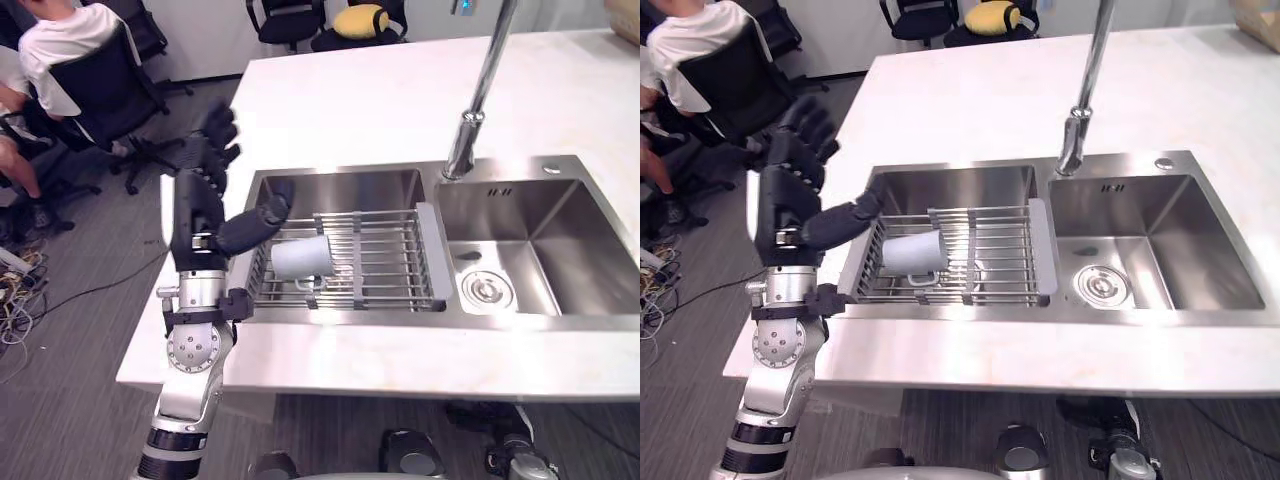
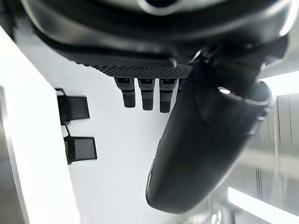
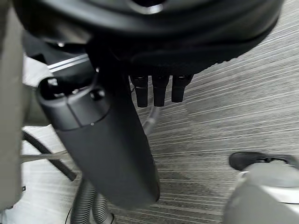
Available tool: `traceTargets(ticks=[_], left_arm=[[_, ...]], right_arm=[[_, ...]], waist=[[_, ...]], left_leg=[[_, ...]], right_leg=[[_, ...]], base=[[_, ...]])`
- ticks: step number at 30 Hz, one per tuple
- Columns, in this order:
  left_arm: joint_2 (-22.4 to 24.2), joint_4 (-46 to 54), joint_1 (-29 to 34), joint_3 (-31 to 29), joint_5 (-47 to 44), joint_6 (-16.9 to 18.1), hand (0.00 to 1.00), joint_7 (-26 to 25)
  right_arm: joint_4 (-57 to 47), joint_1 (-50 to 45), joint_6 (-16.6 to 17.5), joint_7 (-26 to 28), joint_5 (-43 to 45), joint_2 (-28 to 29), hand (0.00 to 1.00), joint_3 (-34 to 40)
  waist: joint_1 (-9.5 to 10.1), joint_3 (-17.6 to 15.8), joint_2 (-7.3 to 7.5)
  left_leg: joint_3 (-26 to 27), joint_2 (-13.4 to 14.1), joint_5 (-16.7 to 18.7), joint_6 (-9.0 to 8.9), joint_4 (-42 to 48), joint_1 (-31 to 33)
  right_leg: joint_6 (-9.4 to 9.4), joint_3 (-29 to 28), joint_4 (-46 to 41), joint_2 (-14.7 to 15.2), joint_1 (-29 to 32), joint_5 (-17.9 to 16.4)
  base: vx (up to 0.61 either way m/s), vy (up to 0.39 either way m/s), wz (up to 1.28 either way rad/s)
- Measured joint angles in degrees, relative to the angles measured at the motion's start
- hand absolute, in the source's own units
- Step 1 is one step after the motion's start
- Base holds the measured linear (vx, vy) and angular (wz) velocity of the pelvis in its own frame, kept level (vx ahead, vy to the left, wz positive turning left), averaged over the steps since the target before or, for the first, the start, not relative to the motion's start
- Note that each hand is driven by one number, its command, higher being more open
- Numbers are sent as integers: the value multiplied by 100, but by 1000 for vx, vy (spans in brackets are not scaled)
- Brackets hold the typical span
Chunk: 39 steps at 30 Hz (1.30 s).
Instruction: Walk over to the sink, pick up the cup, carry it to the dishwasher, place the cup inside the dishwasher, then close the dishwasher door
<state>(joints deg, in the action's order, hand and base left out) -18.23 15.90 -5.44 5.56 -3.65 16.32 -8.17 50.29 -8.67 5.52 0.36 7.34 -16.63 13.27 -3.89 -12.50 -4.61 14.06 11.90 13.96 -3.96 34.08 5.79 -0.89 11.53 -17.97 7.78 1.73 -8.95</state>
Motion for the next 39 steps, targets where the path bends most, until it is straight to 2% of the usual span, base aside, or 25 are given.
traceTargets(ticks=[1, 2, 3, 5, 6, 7, 10, 13, 22, 28, 35, 36, 39], left_arm=[[-33, -40, -20, 15, 86, -25, 90, 82], [-65, -128, -58, 84, 255, -124, 90, 228], [-167, -288, -70, 165, 409, -185, 90, 361], [-324, -454, -66, 337, 583, -354, 90, 490], [-389, -523, -50, 425, 706, -470, 90, 604], [-484, -536, 28, 538, 855, -592, 90, 720], [-629, -531, 194, 786, 1170, -617, 90, 1082], [-633, -534, 195, 872, 1367, -614, 90, 1195], [-1000, -793, 210, 1152, 2218, -702, 90, 1335], [-1020, -1168, 181, 1232, 2913, -809, 90, 1334], [-1040, -1584, -19, 1223, 3337, -951, 90, 1290], [-1040, -1645, -84, 1226, 3420, -956, 30, 1311], [-1041, -1789, -242, 1227, 3523, -976, 30, 1324]], right_arm=[[1, -19, 0, 21, -2, -3, 90, 1], [-10, -99, 2, 72, -2, -58, 90, 0], [63, -99, -30, 99, -7, 22, 90, 2], [71, -134, -32, 163, -21, 128, 90, 1], [83, -147, -34, 176, -23, 159, 90, 1], [84, -154, -35, 177, -26, 191, 90, 1], [86, -143, -34, 229, -38, 285, 90, 1], [86, -95, -36, 242, -94, 324, 90, -13], [85, -90, -47, 297, -326, 323, 90, -36], [82, -100, -61, 330, -450, 344, 90, -126], [74, -106, -108, 340, -472, 432, 90, -131], [73, -105, -114, 343, -473, 450, 90, -137], [62, -114, -131, 345, -474, 472, 90, -141]], waist=[[-2, 8, -13], [-5, 87, -168], [-11, 142, -151], [-9, 110, -11], [-5, 115, 11], [-9, 120, 20], [-12, 146, 29], [-45, 173, 31], [-127, 298, 61], [-165, 406, 148], [-189, 410, 149], [-195, 411, 148], [-225, 410, 149]], left_leg=[[-3, -110, -139, -7, -532, 23], [-141, -200, -1046, -52, -1506, 89], [-120, -284, -970, -10, -1745, -42], [-80, -458, -1019, 47, -1944, -88], [-76, -521, -1033, 70, -2011, -95], [-48, -586, -1056, 105, -2121, -144], [51, -677, -1103, 118, -2398, -360], [54, -698, -1230, 102, -2669, -448], [24, -704, -1386, 48, -3141, -671], [89, -744, -1455, 89, -3308, -747], [102, -803, -1700, 134, -3627, -853], [102, -805, -1735, 132, -3676, -863], [101, -807, -1821, 137, -3811, -879]], right_leg=[[42, 6, 25, 14, -28, 4], [172, 14, 23, -92, -26, -25], [252, -26, -19, -49, -23, -79], [319, -63, 27, 92, 9, -92], [333, -69, 60, 140, 9, -88], [347, -106, 110, 180, -4, -81], [381, -190, 243, 199, -93, -65], [405, -175, 332, 179, -93, -50], [434, -78, 578, 100, -263, 2], [439, -120, 927, 85, -382, 212], [432, -130, 1062, 90, -358, 342], [424, -128, 1089, 82, -352, 363], [412, -123, 1141, 60, -331, 410]], base=[[173, 131, 8], [207, 188, 11], [191, 182, 12], [104, 117, 9], [61, 90, 5], [58, 75, 1], [56, 38, -12], [43, -24, -2], [49, -21, 3], [9, 35, -5], [-74, 24, -1], [-76, 13, -1], [-50, 11, 0]])
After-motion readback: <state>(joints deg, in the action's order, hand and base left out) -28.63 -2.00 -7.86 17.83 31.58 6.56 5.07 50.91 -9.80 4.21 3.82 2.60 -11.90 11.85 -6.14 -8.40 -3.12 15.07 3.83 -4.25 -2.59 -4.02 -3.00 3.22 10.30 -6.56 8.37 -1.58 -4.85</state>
